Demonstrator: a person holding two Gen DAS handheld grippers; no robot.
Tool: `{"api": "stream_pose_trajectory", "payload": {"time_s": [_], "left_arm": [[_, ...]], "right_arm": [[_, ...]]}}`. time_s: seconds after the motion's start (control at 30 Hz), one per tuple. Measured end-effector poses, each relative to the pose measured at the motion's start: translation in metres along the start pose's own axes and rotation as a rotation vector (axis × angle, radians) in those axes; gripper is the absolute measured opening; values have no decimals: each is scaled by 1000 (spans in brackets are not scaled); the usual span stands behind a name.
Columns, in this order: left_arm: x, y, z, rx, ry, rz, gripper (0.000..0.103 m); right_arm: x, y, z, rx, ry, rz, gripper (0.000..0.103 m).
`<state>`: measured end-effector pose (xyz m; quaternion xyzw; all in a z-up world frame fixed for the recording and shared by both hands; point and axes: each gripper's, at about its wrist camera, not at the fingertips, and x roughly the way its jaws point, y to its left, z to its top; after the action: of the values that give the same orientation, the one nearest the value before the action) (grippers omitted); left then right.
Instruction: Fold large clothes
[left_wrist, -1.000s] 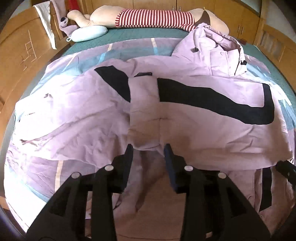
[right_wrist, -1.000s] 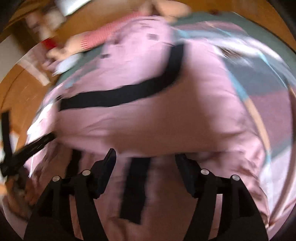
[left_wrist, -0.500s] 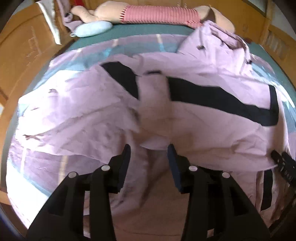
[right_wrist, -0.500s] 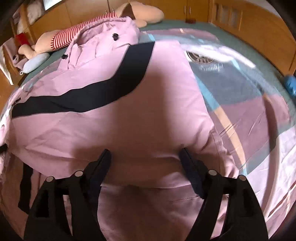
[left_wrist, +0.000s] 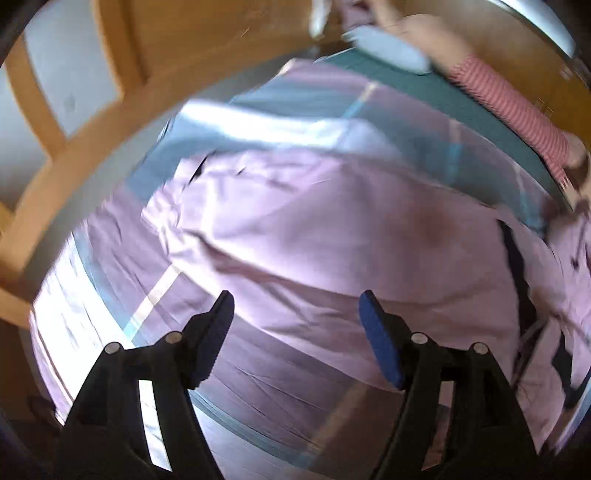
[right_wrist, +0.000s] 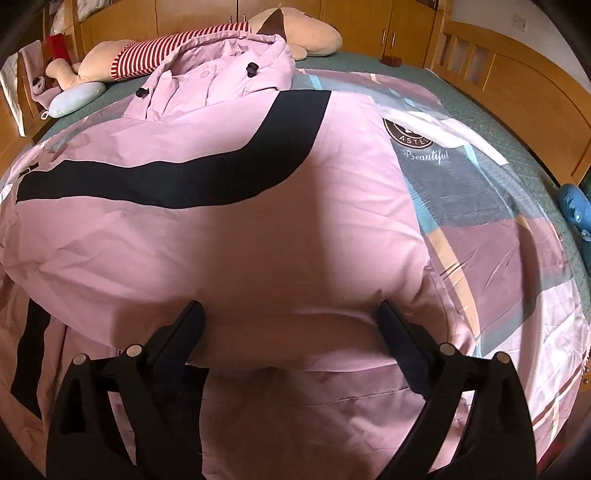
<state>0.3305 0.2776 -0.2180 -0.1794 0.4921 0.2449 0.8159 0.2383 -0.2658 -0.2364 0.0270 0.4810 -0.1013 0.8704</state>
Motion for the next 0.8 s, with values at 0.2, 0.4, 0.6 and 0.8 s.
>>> {"api": "stream_pose_trajectory", "payload": {"time_s": [0.2, 0.4, 0.6, 0.8], "left_arm": [[35, 30, 8, -76, 39, 67, 82], [75, 43, 1, -206, 185, -10, 90], [73, 40, 11, -211, 143, -37, 58], [57, 60, 20, -301, 92, -118, 7]], "right_arm": [[0, 0, -1, -2, -2, -4, 96], [2, 2, -2, -7, -1, -12, 98], [2, 2, -2, -10, -3, -15, 99], [2, 2, -2, -12, -3, -19, 100]]}}
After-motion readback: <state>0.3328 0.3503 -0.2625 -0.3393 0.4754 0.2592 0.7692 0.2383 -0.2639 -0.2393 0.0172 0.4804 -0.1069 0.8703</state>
